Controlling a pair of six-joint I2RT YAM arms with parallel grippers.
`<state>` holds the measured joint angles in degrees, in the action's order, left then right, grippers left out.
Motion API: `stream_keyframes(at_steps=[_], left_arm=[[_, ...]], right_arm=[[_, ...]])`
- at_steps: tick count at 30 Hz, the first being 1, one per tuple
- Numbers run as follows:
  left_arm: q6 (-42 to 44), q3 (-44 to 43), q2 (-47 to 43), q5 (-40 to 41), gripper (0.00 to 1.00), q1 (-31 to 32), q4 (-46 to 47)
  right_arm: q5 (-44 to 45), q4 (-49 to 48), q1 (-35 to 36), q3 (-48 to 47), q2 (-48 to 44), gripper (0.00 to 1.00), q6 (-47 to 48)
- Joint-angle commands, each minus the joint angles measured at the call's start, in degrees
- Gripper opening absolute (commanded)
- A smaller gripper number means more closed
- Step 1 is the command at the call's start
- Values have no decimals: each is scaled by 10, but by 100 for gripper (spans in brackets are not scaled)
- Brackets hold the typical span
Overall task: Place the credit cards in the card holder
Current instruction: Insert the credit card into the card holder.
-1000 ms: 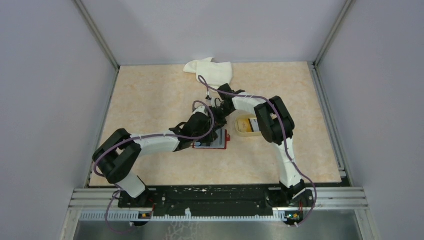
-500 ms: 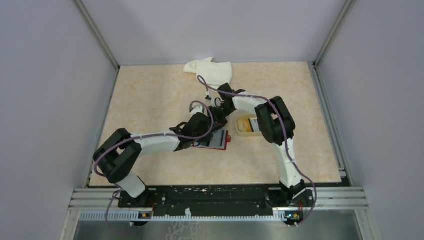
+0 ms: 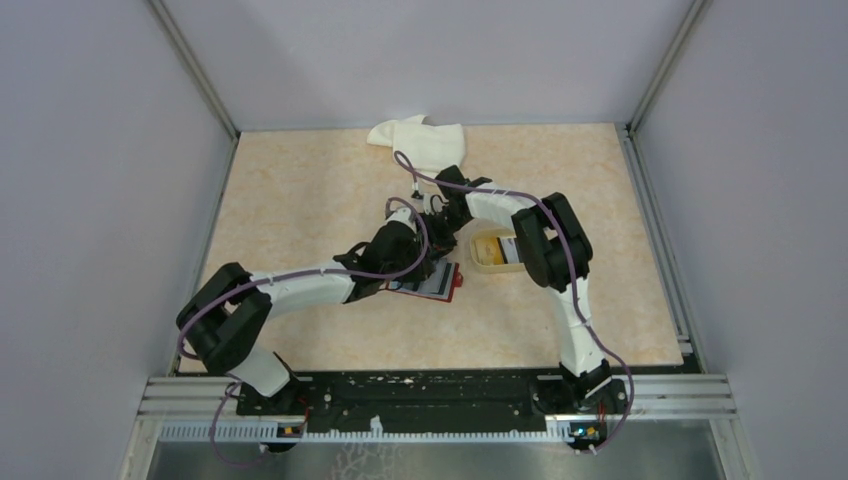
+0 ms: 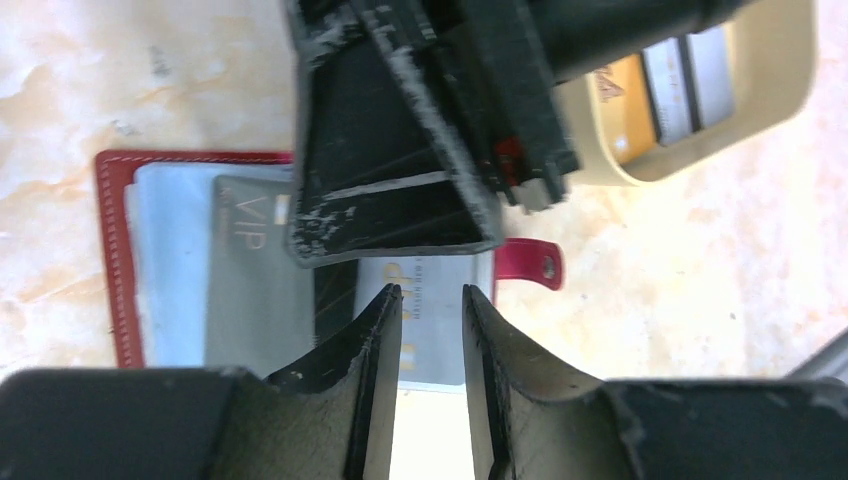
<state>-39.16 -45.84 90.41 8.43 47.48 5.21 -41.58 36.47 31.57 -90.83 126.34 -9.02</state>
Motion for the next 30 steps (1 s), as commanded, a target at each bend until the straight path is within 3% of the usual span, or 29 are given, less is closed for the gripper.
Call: stream_keyframes(at_steps=[1,10,19,30], left_arm=[[17,-3,-11,-54,33,1,36],[21,-24,52,-47,26,1,21],[16,-20,56,61,30,1,-15],[25,-28,56,65,31,1,-13]], right_arm=[[35,9,-1,-8,-16,31,19],[37,11,-1,-8,-17,32,19],[46,16,-2,-11,-23,32,22],[58,44,-11,-20,-46,33,47]])
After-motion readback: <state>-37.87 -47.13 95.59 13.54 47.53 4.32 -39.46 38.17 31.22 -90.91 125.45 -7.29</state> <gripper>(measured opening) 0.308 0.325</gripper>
